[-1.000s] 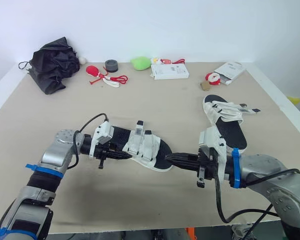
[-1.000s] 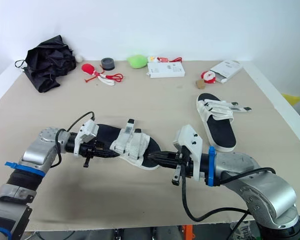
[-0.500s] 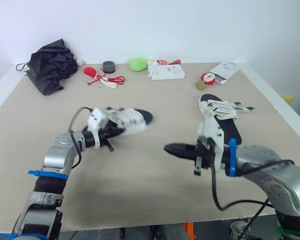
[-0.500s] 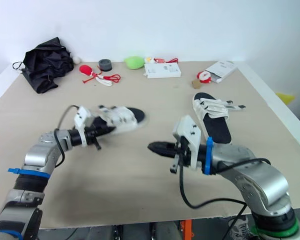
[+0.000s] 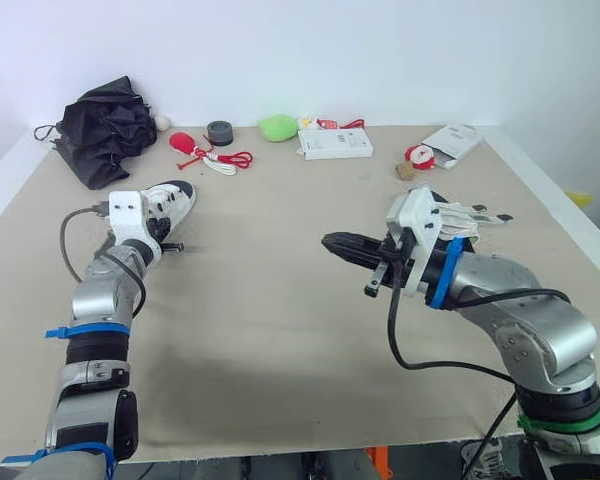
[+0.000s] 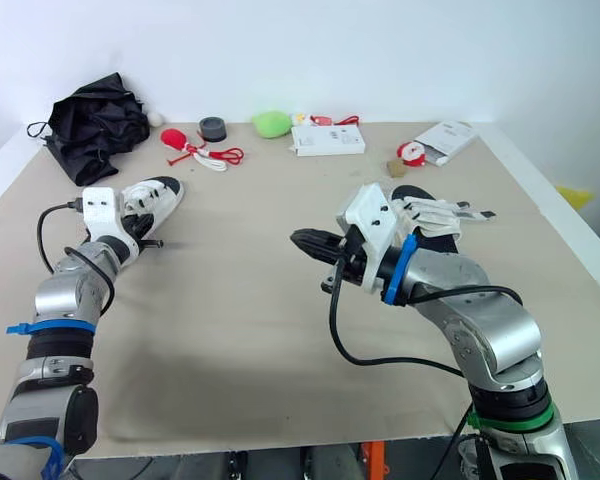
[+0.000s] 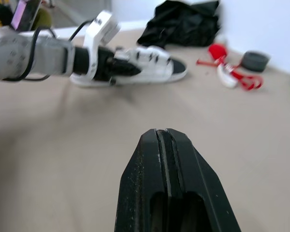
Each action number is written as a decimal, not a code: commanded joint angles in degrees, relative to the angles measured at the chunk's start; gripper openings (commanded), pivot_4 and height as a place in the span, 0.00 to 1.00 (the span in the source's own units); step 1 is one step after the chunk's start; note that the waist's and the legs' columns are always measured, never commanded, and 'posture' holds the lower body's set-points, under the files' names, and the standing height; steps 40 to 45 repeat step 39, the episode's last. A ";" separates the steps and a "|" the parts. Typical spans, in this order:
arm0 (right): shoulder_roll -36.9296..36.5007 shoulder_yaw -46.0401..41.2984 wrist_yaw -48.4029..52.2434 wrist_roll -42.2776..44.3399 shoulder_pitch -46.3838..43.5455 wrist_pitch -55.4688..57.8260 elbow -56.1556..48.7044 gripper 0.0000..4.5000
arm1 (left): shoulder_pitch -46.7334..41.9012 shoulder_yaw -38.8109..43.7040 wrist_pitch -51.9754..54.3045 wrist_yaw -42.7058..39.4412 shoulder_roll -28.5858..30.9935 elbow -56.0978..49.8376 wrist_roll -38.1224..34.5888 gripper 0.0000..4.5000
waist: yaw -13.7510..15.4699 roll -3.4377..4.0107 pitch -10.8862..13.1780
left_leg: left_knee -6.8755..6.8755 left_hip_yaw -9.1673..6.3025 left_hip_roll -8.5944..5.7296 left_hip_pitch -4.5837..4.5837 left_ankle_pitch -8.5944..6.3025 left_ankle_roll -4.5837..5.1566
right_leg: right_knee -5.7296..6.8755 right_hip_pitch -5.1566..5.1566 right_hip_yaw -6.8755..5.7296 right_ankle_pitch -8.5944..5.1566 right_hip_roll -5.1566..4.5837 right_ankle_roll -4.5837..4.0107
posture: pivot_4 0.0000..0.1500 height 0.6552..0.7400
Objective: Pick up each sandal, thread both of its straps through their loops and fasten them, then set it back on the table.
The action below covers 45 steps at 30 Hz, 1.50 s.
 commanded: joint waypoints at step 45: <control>-6.38 -15.65 8.29 5.26 33.36 -3.57 -3.12 0.00 | 56.26 6.06 17.91 -33.61 16.74 -50.70 -29.54 0.99 | 0.07 0.40 -0.30 | -0.12 0.04 0.23 0.34 -0.08 -0.22 | -0.05 0.06 -0.02 -0.35 0.09 -0.55 | 1.00 1.00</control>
